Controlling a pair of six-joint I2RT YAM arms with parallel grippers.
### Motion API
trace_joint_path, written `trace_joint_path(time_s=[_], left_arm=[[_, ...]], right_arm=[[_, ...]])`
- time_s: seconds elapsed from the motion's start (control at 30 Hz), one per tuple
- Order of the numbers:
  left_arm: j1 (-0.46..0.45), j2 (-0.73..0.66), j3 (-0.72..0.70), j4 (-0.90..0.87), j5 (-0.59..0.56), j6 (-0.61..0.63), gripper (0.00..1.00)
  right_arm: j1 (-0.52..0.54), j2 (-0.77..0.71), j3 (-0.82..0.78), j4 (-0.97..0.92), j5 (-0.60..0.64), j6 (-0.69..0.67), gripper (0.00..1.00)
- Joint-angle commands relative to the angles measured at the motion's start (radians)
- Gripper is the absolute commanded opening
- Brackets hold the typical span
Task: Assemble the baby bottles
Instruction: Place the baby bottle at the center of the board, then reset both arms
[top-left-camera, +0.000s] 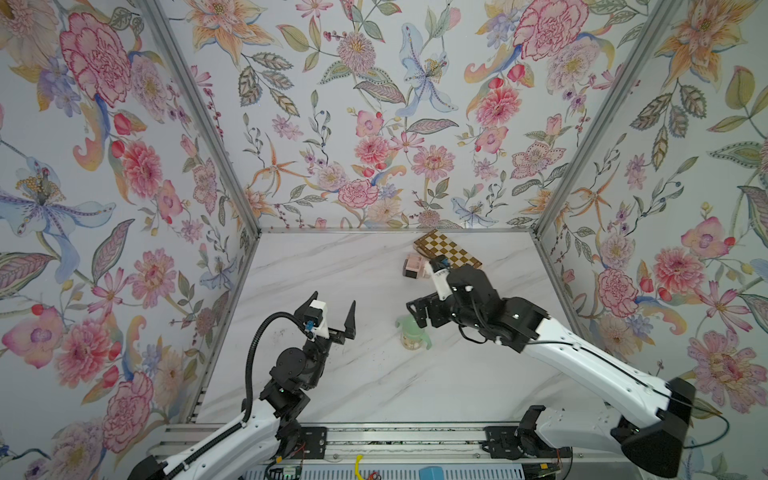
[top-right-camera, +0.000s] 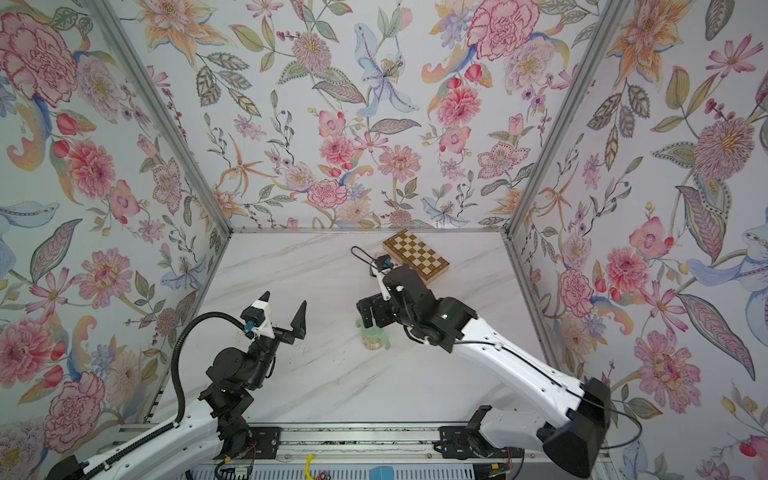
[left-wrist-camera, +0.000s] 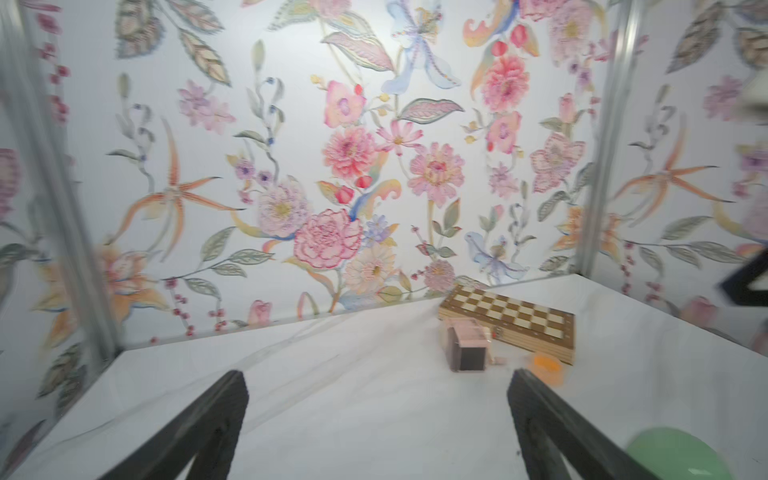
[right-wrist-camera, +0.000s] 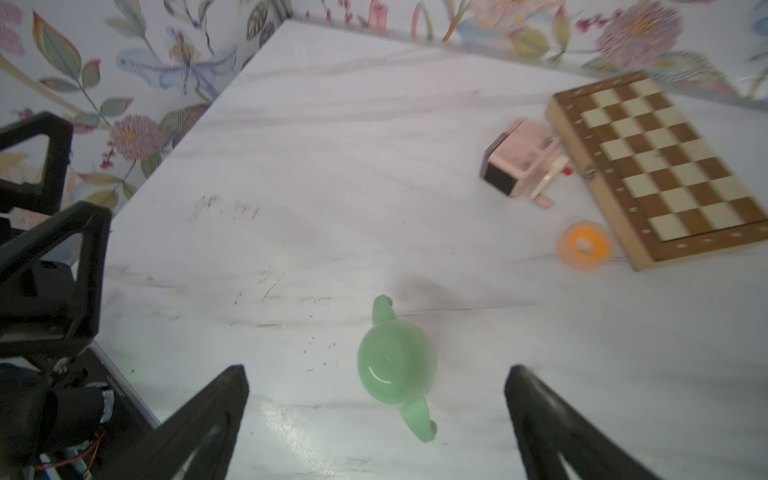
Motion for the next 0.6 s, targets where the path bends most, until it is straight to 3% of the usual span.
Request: trace_joint_path(time_s=[0.0, 0.07, 0.13, 0.23, 0.37, 0.4, 0.47, 0.5, 0.57], left_arm=[[0.130, 0.005, 0.006, -0.040, -0.234, 0.090, 1.00], [0.246, 0.086, -0.069, 0.077, -0.182, 0.083, 1.00], [0.301, 0.210, -0.151, 0.294, -0.135, 0.127, 1.00], [0.339, 0.449, -0.220, 0.624, -0.087, 0.190, 1.00], [0.399, 0.825, -0.234, 1.032, -0.006, 0.226, 1.00], [0.411, 0.861, -0.197, 0.997, 0.024, 0.221, 1.00], [0.468, 0.967, -0.167, 1.006, 0.086, 0.163, 1.00], [0.515, 0.980, -0.154, 1.019, 0.131, 0.126, 1.00], [0.575, 0.922, -0.121, 0.856, 0.225, 0.074, 1.00]], right_arm=[[-0.256, -0.167, -0.203, 0.001, 0.234, -0.099, 0.99], [-0.469, -0.209, -0.381, 0.163, 0.200, -0.186, 0.99], [-0.595, -0.261, -0.594, 0.456, 0.139, -0.250, 0.99], [-0.621, -0.278, -0.843, 0.847, 0.144, -0.361, 0.99], [-0.663, -0.100, -1.031, 1.295, 0.090, -0.343, 0.99], [-0.648, -0.026, -1.069, 1.462, 0.083, -0.361, 0.99], [-0.607, 0.101, -1.053, 1.614, 0.106, -0.441, 0.99], [-0.607, 0.183, -1.035, 1.693, 0.106, -0.471, 0.99], [-0.632, 0.328, -0.994, 1.808, 0.066, -0.469, 0.99]])
